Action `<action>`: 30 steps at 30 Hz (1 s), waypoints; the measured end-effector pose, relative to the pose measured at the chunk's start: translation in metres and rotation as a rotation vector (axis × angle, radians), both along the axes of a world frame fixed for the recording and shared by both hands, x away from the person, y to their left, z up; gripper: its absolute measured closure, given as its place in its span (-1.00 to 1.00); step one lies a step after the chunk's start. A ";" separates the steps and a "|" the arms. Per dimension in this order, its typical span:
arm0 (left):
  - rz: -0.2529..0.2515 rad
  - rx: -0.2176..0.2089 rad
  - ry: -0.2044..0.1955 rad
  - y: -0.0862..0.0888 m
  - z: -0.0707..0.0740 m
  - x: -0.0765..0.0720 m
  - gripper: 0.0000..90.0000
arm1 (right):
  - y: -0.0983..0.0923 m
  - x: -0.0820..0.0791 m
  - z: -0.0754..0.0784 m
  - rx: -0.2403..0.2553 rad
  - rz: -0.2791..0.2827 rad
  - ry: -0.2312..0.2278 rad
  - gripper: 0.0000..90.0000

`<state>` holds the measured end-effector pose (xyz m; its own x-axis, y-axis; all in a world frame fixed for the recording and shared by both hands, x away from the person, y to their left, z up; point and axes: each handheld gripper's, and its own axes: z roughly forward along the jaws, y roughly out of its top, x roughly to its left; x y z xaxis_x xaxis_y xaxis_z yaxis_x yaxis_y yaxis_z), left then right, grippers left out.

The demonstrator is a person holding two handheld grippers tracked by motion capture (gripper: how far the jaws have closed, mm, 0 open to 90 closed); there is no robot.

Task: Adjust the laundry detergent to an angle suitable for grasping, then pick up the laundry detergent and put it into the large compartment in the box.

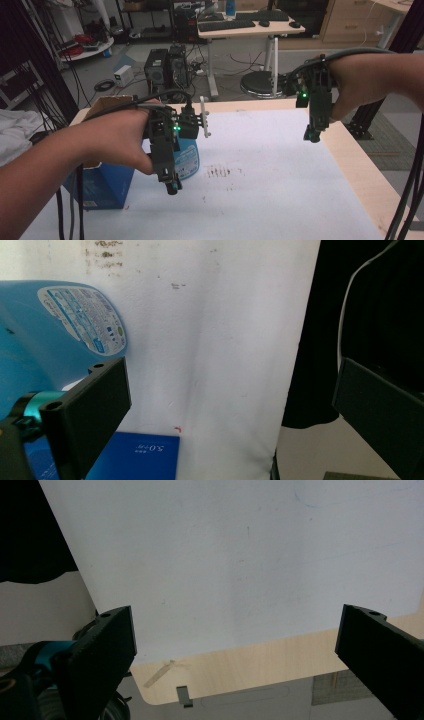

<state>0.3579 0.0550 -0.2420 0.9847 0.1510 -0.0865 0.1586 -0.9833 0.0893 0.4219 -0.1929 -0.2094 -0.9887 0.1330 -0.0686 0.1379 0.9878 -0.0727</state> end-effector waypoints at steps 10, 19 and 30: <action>-0.009 0.008 0.001 -0.006 0.000 -0.005 -0.95 | -0.003 -0.002 0.002 -0.008 -0.009 -0.002 -0.96; 0.004 0.007 -0.005 -0.005 -0.002 -0.002 -0.95 | -0.004 -0.002 0.004 0.003 -0.019 -0.015 -0.96; 0.004 0.023 0.000 -0.005 -0.003 0.000 -0.95 | -0.005 0.001 0.004 -0.006 -0.032 -0.024 -0.96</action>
<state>0.3581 0.0504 -0.2451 0.9841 0.1567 -0.0834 0.1624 -0.9845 0.0668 0.4224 -0.1982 -0.2055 -0.9821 0.1637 -0.0930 0.1708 0.9825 -0.0744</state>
